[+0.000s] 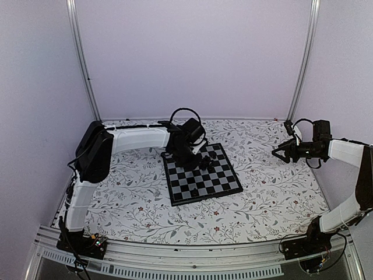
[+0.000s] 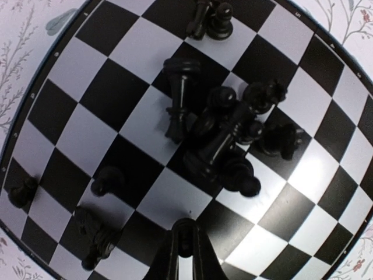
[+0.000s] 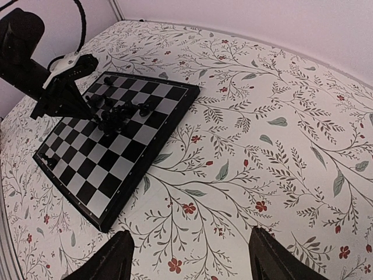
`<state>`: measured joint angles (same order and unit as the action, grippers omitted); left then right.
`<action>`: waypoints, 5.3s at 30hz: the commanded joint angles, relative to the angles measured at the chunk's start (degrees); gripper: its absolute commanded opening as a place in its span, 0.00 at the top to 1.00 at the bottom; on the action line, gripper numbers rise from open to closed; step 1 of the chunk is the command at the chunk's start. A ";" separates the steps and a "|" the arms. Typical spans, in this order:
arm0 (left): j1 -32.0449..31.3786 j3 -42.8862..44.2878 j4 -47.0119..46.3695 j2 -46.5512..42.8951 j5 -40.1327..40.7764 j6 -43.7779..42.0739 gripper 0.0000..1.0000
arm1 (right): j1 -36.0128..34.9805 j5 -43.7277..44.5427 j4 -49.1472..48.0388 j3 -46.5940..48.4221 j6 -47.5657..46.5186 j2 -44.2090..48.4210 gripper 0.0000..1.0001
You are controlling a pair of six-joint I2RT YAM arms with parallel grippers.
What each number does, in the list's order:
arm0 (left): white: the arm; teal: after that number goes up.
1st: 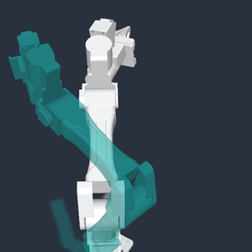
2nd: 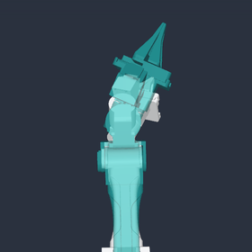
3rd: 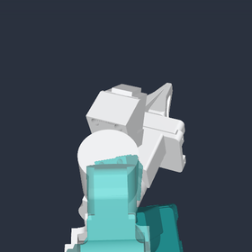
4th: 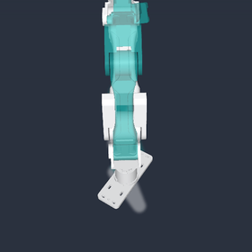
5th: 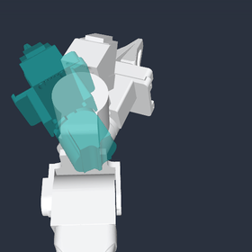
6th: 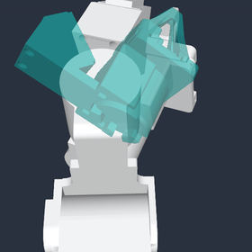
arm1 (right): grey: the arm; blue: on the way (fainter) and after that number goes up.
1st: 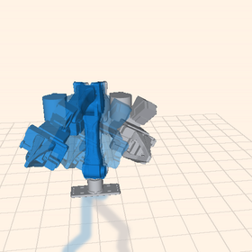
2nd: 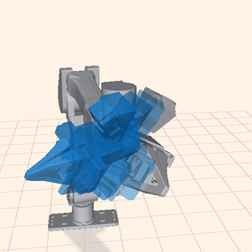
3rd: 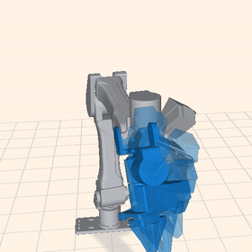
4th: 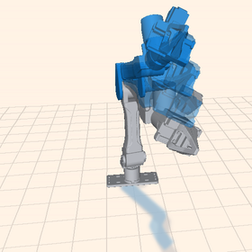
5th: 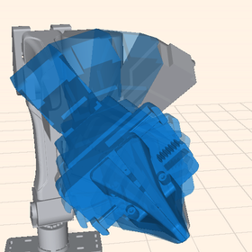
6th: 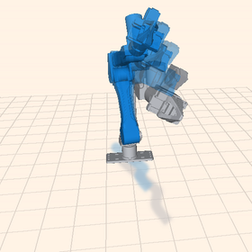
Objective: Set up the chess pieces on the board
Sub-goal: Pick up the chess piece from the chessboard, then place the chess piece on the chessboard, then pick up the chess piece from the chessboard, then place the chess piece on the chessboard.
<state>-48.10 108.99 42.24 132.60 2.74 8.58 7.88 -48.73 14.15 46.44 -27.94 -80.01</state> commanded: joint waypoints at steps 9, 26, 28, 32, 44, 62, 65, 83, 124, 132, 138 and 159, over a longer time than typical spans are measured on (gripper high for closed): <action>-2.94 -18.38 -1.11 -20.30 -1.12 -0.46 0.97 | -0.51 -0.82 0.70 1.38 -0.36 -1.18 0.30; -4.46 -25.75 -1.34 -20.63 -2.94 -0.56 0.97 | -0.71 -0.64 0.68 1.11 -0.27 -1.29 0.30; -4.38 -26.33 -0.64 -20.57 -2.92 -0.65 0.97 | -0.74 -0.66 0.66 1.19 -0.27 -1.42 0.30; -4.43 -27.68 -0.48 -20.60 -1.69 -0.34 0.97 | -0.71 -0.71 0.70 1.20 -0.24 -1.81 0.30; -4.37 -28.44 0.06 -19.15 -0.44 0.32 0.98 | -0.77 -0.51 0.79 1.28 -0.44 -1.95 0.30; -4.31 -26.36 1.05 -21.94 -0.31 0.16 0.66 | -0.76 -0.57 1.01 1.29 -0.62 -1.86 0.30; -4.04 -23.90 1.09 -23.06 3.03 -0.79 0.65 | -0.83 -0.58 1.05 1.37 -0.62 -2.03 0.30; 4.08 -2.69 -8.96 -5.21 -0.07 -3.25 0.66 | -1.02 -0.60 1.71 1.55 -1.53 -1.01 0.30; 6.01 0.81 -6.91 -0.31 -3.66 -2.66 0.92 | -2.17 0.74 3.73 2.96 -3.25 -4.02 0.32; 4.01 -5.57 -6.91 -10.93 -2.93 -2.32 0.96 | -2.39 0.65 3.74 3.05 -3.25 -4.02 0.32; 0.45 -14.51 -6.79 -19.06 -2.90 -2.53 0.96 | -2.76 0.54 3.79 3.06 -3.29 -3.93 0.33; -4.46 -31.79 -11.08 -23.63 -7.25 -0.22 0.96 | -3.57 1.36 3.61 2.87 -2.91 -3.49 0.33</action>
<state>-51.68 76.88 33.06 108.05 -3.75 8.40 4.75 -48.05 17.32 48.31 -30.87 -83.74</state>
